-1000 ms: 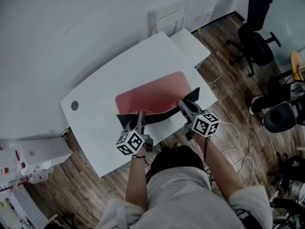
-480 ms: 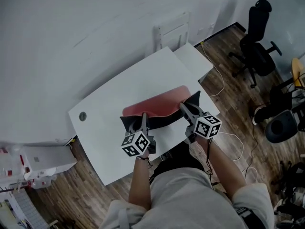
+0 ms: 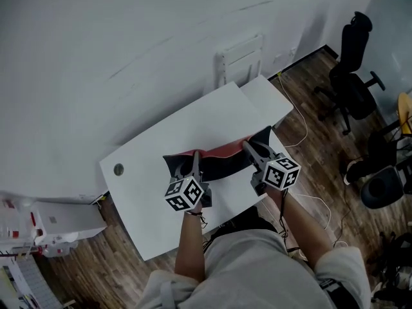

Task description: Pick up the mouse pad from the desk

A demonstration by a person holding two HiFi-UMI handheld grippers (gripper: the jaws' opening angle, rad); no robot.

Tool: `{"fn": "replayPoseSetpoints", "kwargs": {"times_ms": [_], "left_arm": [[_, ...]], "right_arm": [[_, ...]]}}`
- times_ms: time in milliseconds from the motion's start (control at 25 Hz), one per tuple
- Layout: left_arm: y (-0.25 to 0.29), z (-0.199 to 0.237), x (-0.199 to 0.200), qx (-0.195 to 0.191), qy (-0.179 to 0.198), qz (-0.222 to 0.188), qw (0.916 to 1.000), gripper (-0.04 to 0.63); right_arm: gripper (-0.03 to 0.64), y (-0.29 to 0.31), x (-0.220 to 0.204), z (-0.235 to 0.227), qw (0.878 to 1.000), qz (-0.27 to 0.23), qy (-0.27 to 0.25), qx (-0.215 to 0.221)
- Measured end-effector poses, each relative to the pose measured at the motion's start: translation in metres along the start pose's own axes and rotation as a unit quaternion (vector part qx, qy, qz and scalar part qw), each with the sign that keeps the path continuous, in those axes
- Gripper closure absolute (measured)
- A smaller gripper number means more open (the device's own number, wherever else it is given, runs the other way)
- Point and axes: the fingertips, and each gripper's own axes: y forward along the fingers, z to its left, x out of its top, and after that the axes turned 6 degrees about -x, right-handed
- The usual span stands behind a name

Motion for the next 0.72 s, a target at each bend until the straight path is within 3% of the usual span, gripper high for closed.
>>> {"fn": "replayPoseSetpoints", "kwargs": {"times_ms": [480, 720], "left_arm": [[0.012, -0.016, 0.061, 0.004, 0.089, -0.016, 0.9959, 0.565], [0.002, -0.039, 0.087, -0.014, 0.103, -0.044, 0.9936, 0.565]], "right_arm": [[0.565, 0.024, 0.054, 0.03, 0.997, -0.023, -0.05, 0.045], [0.565, 0.014, 0.077, 0.048, 0.996, -0.049, -0.059, 0.053]]}}
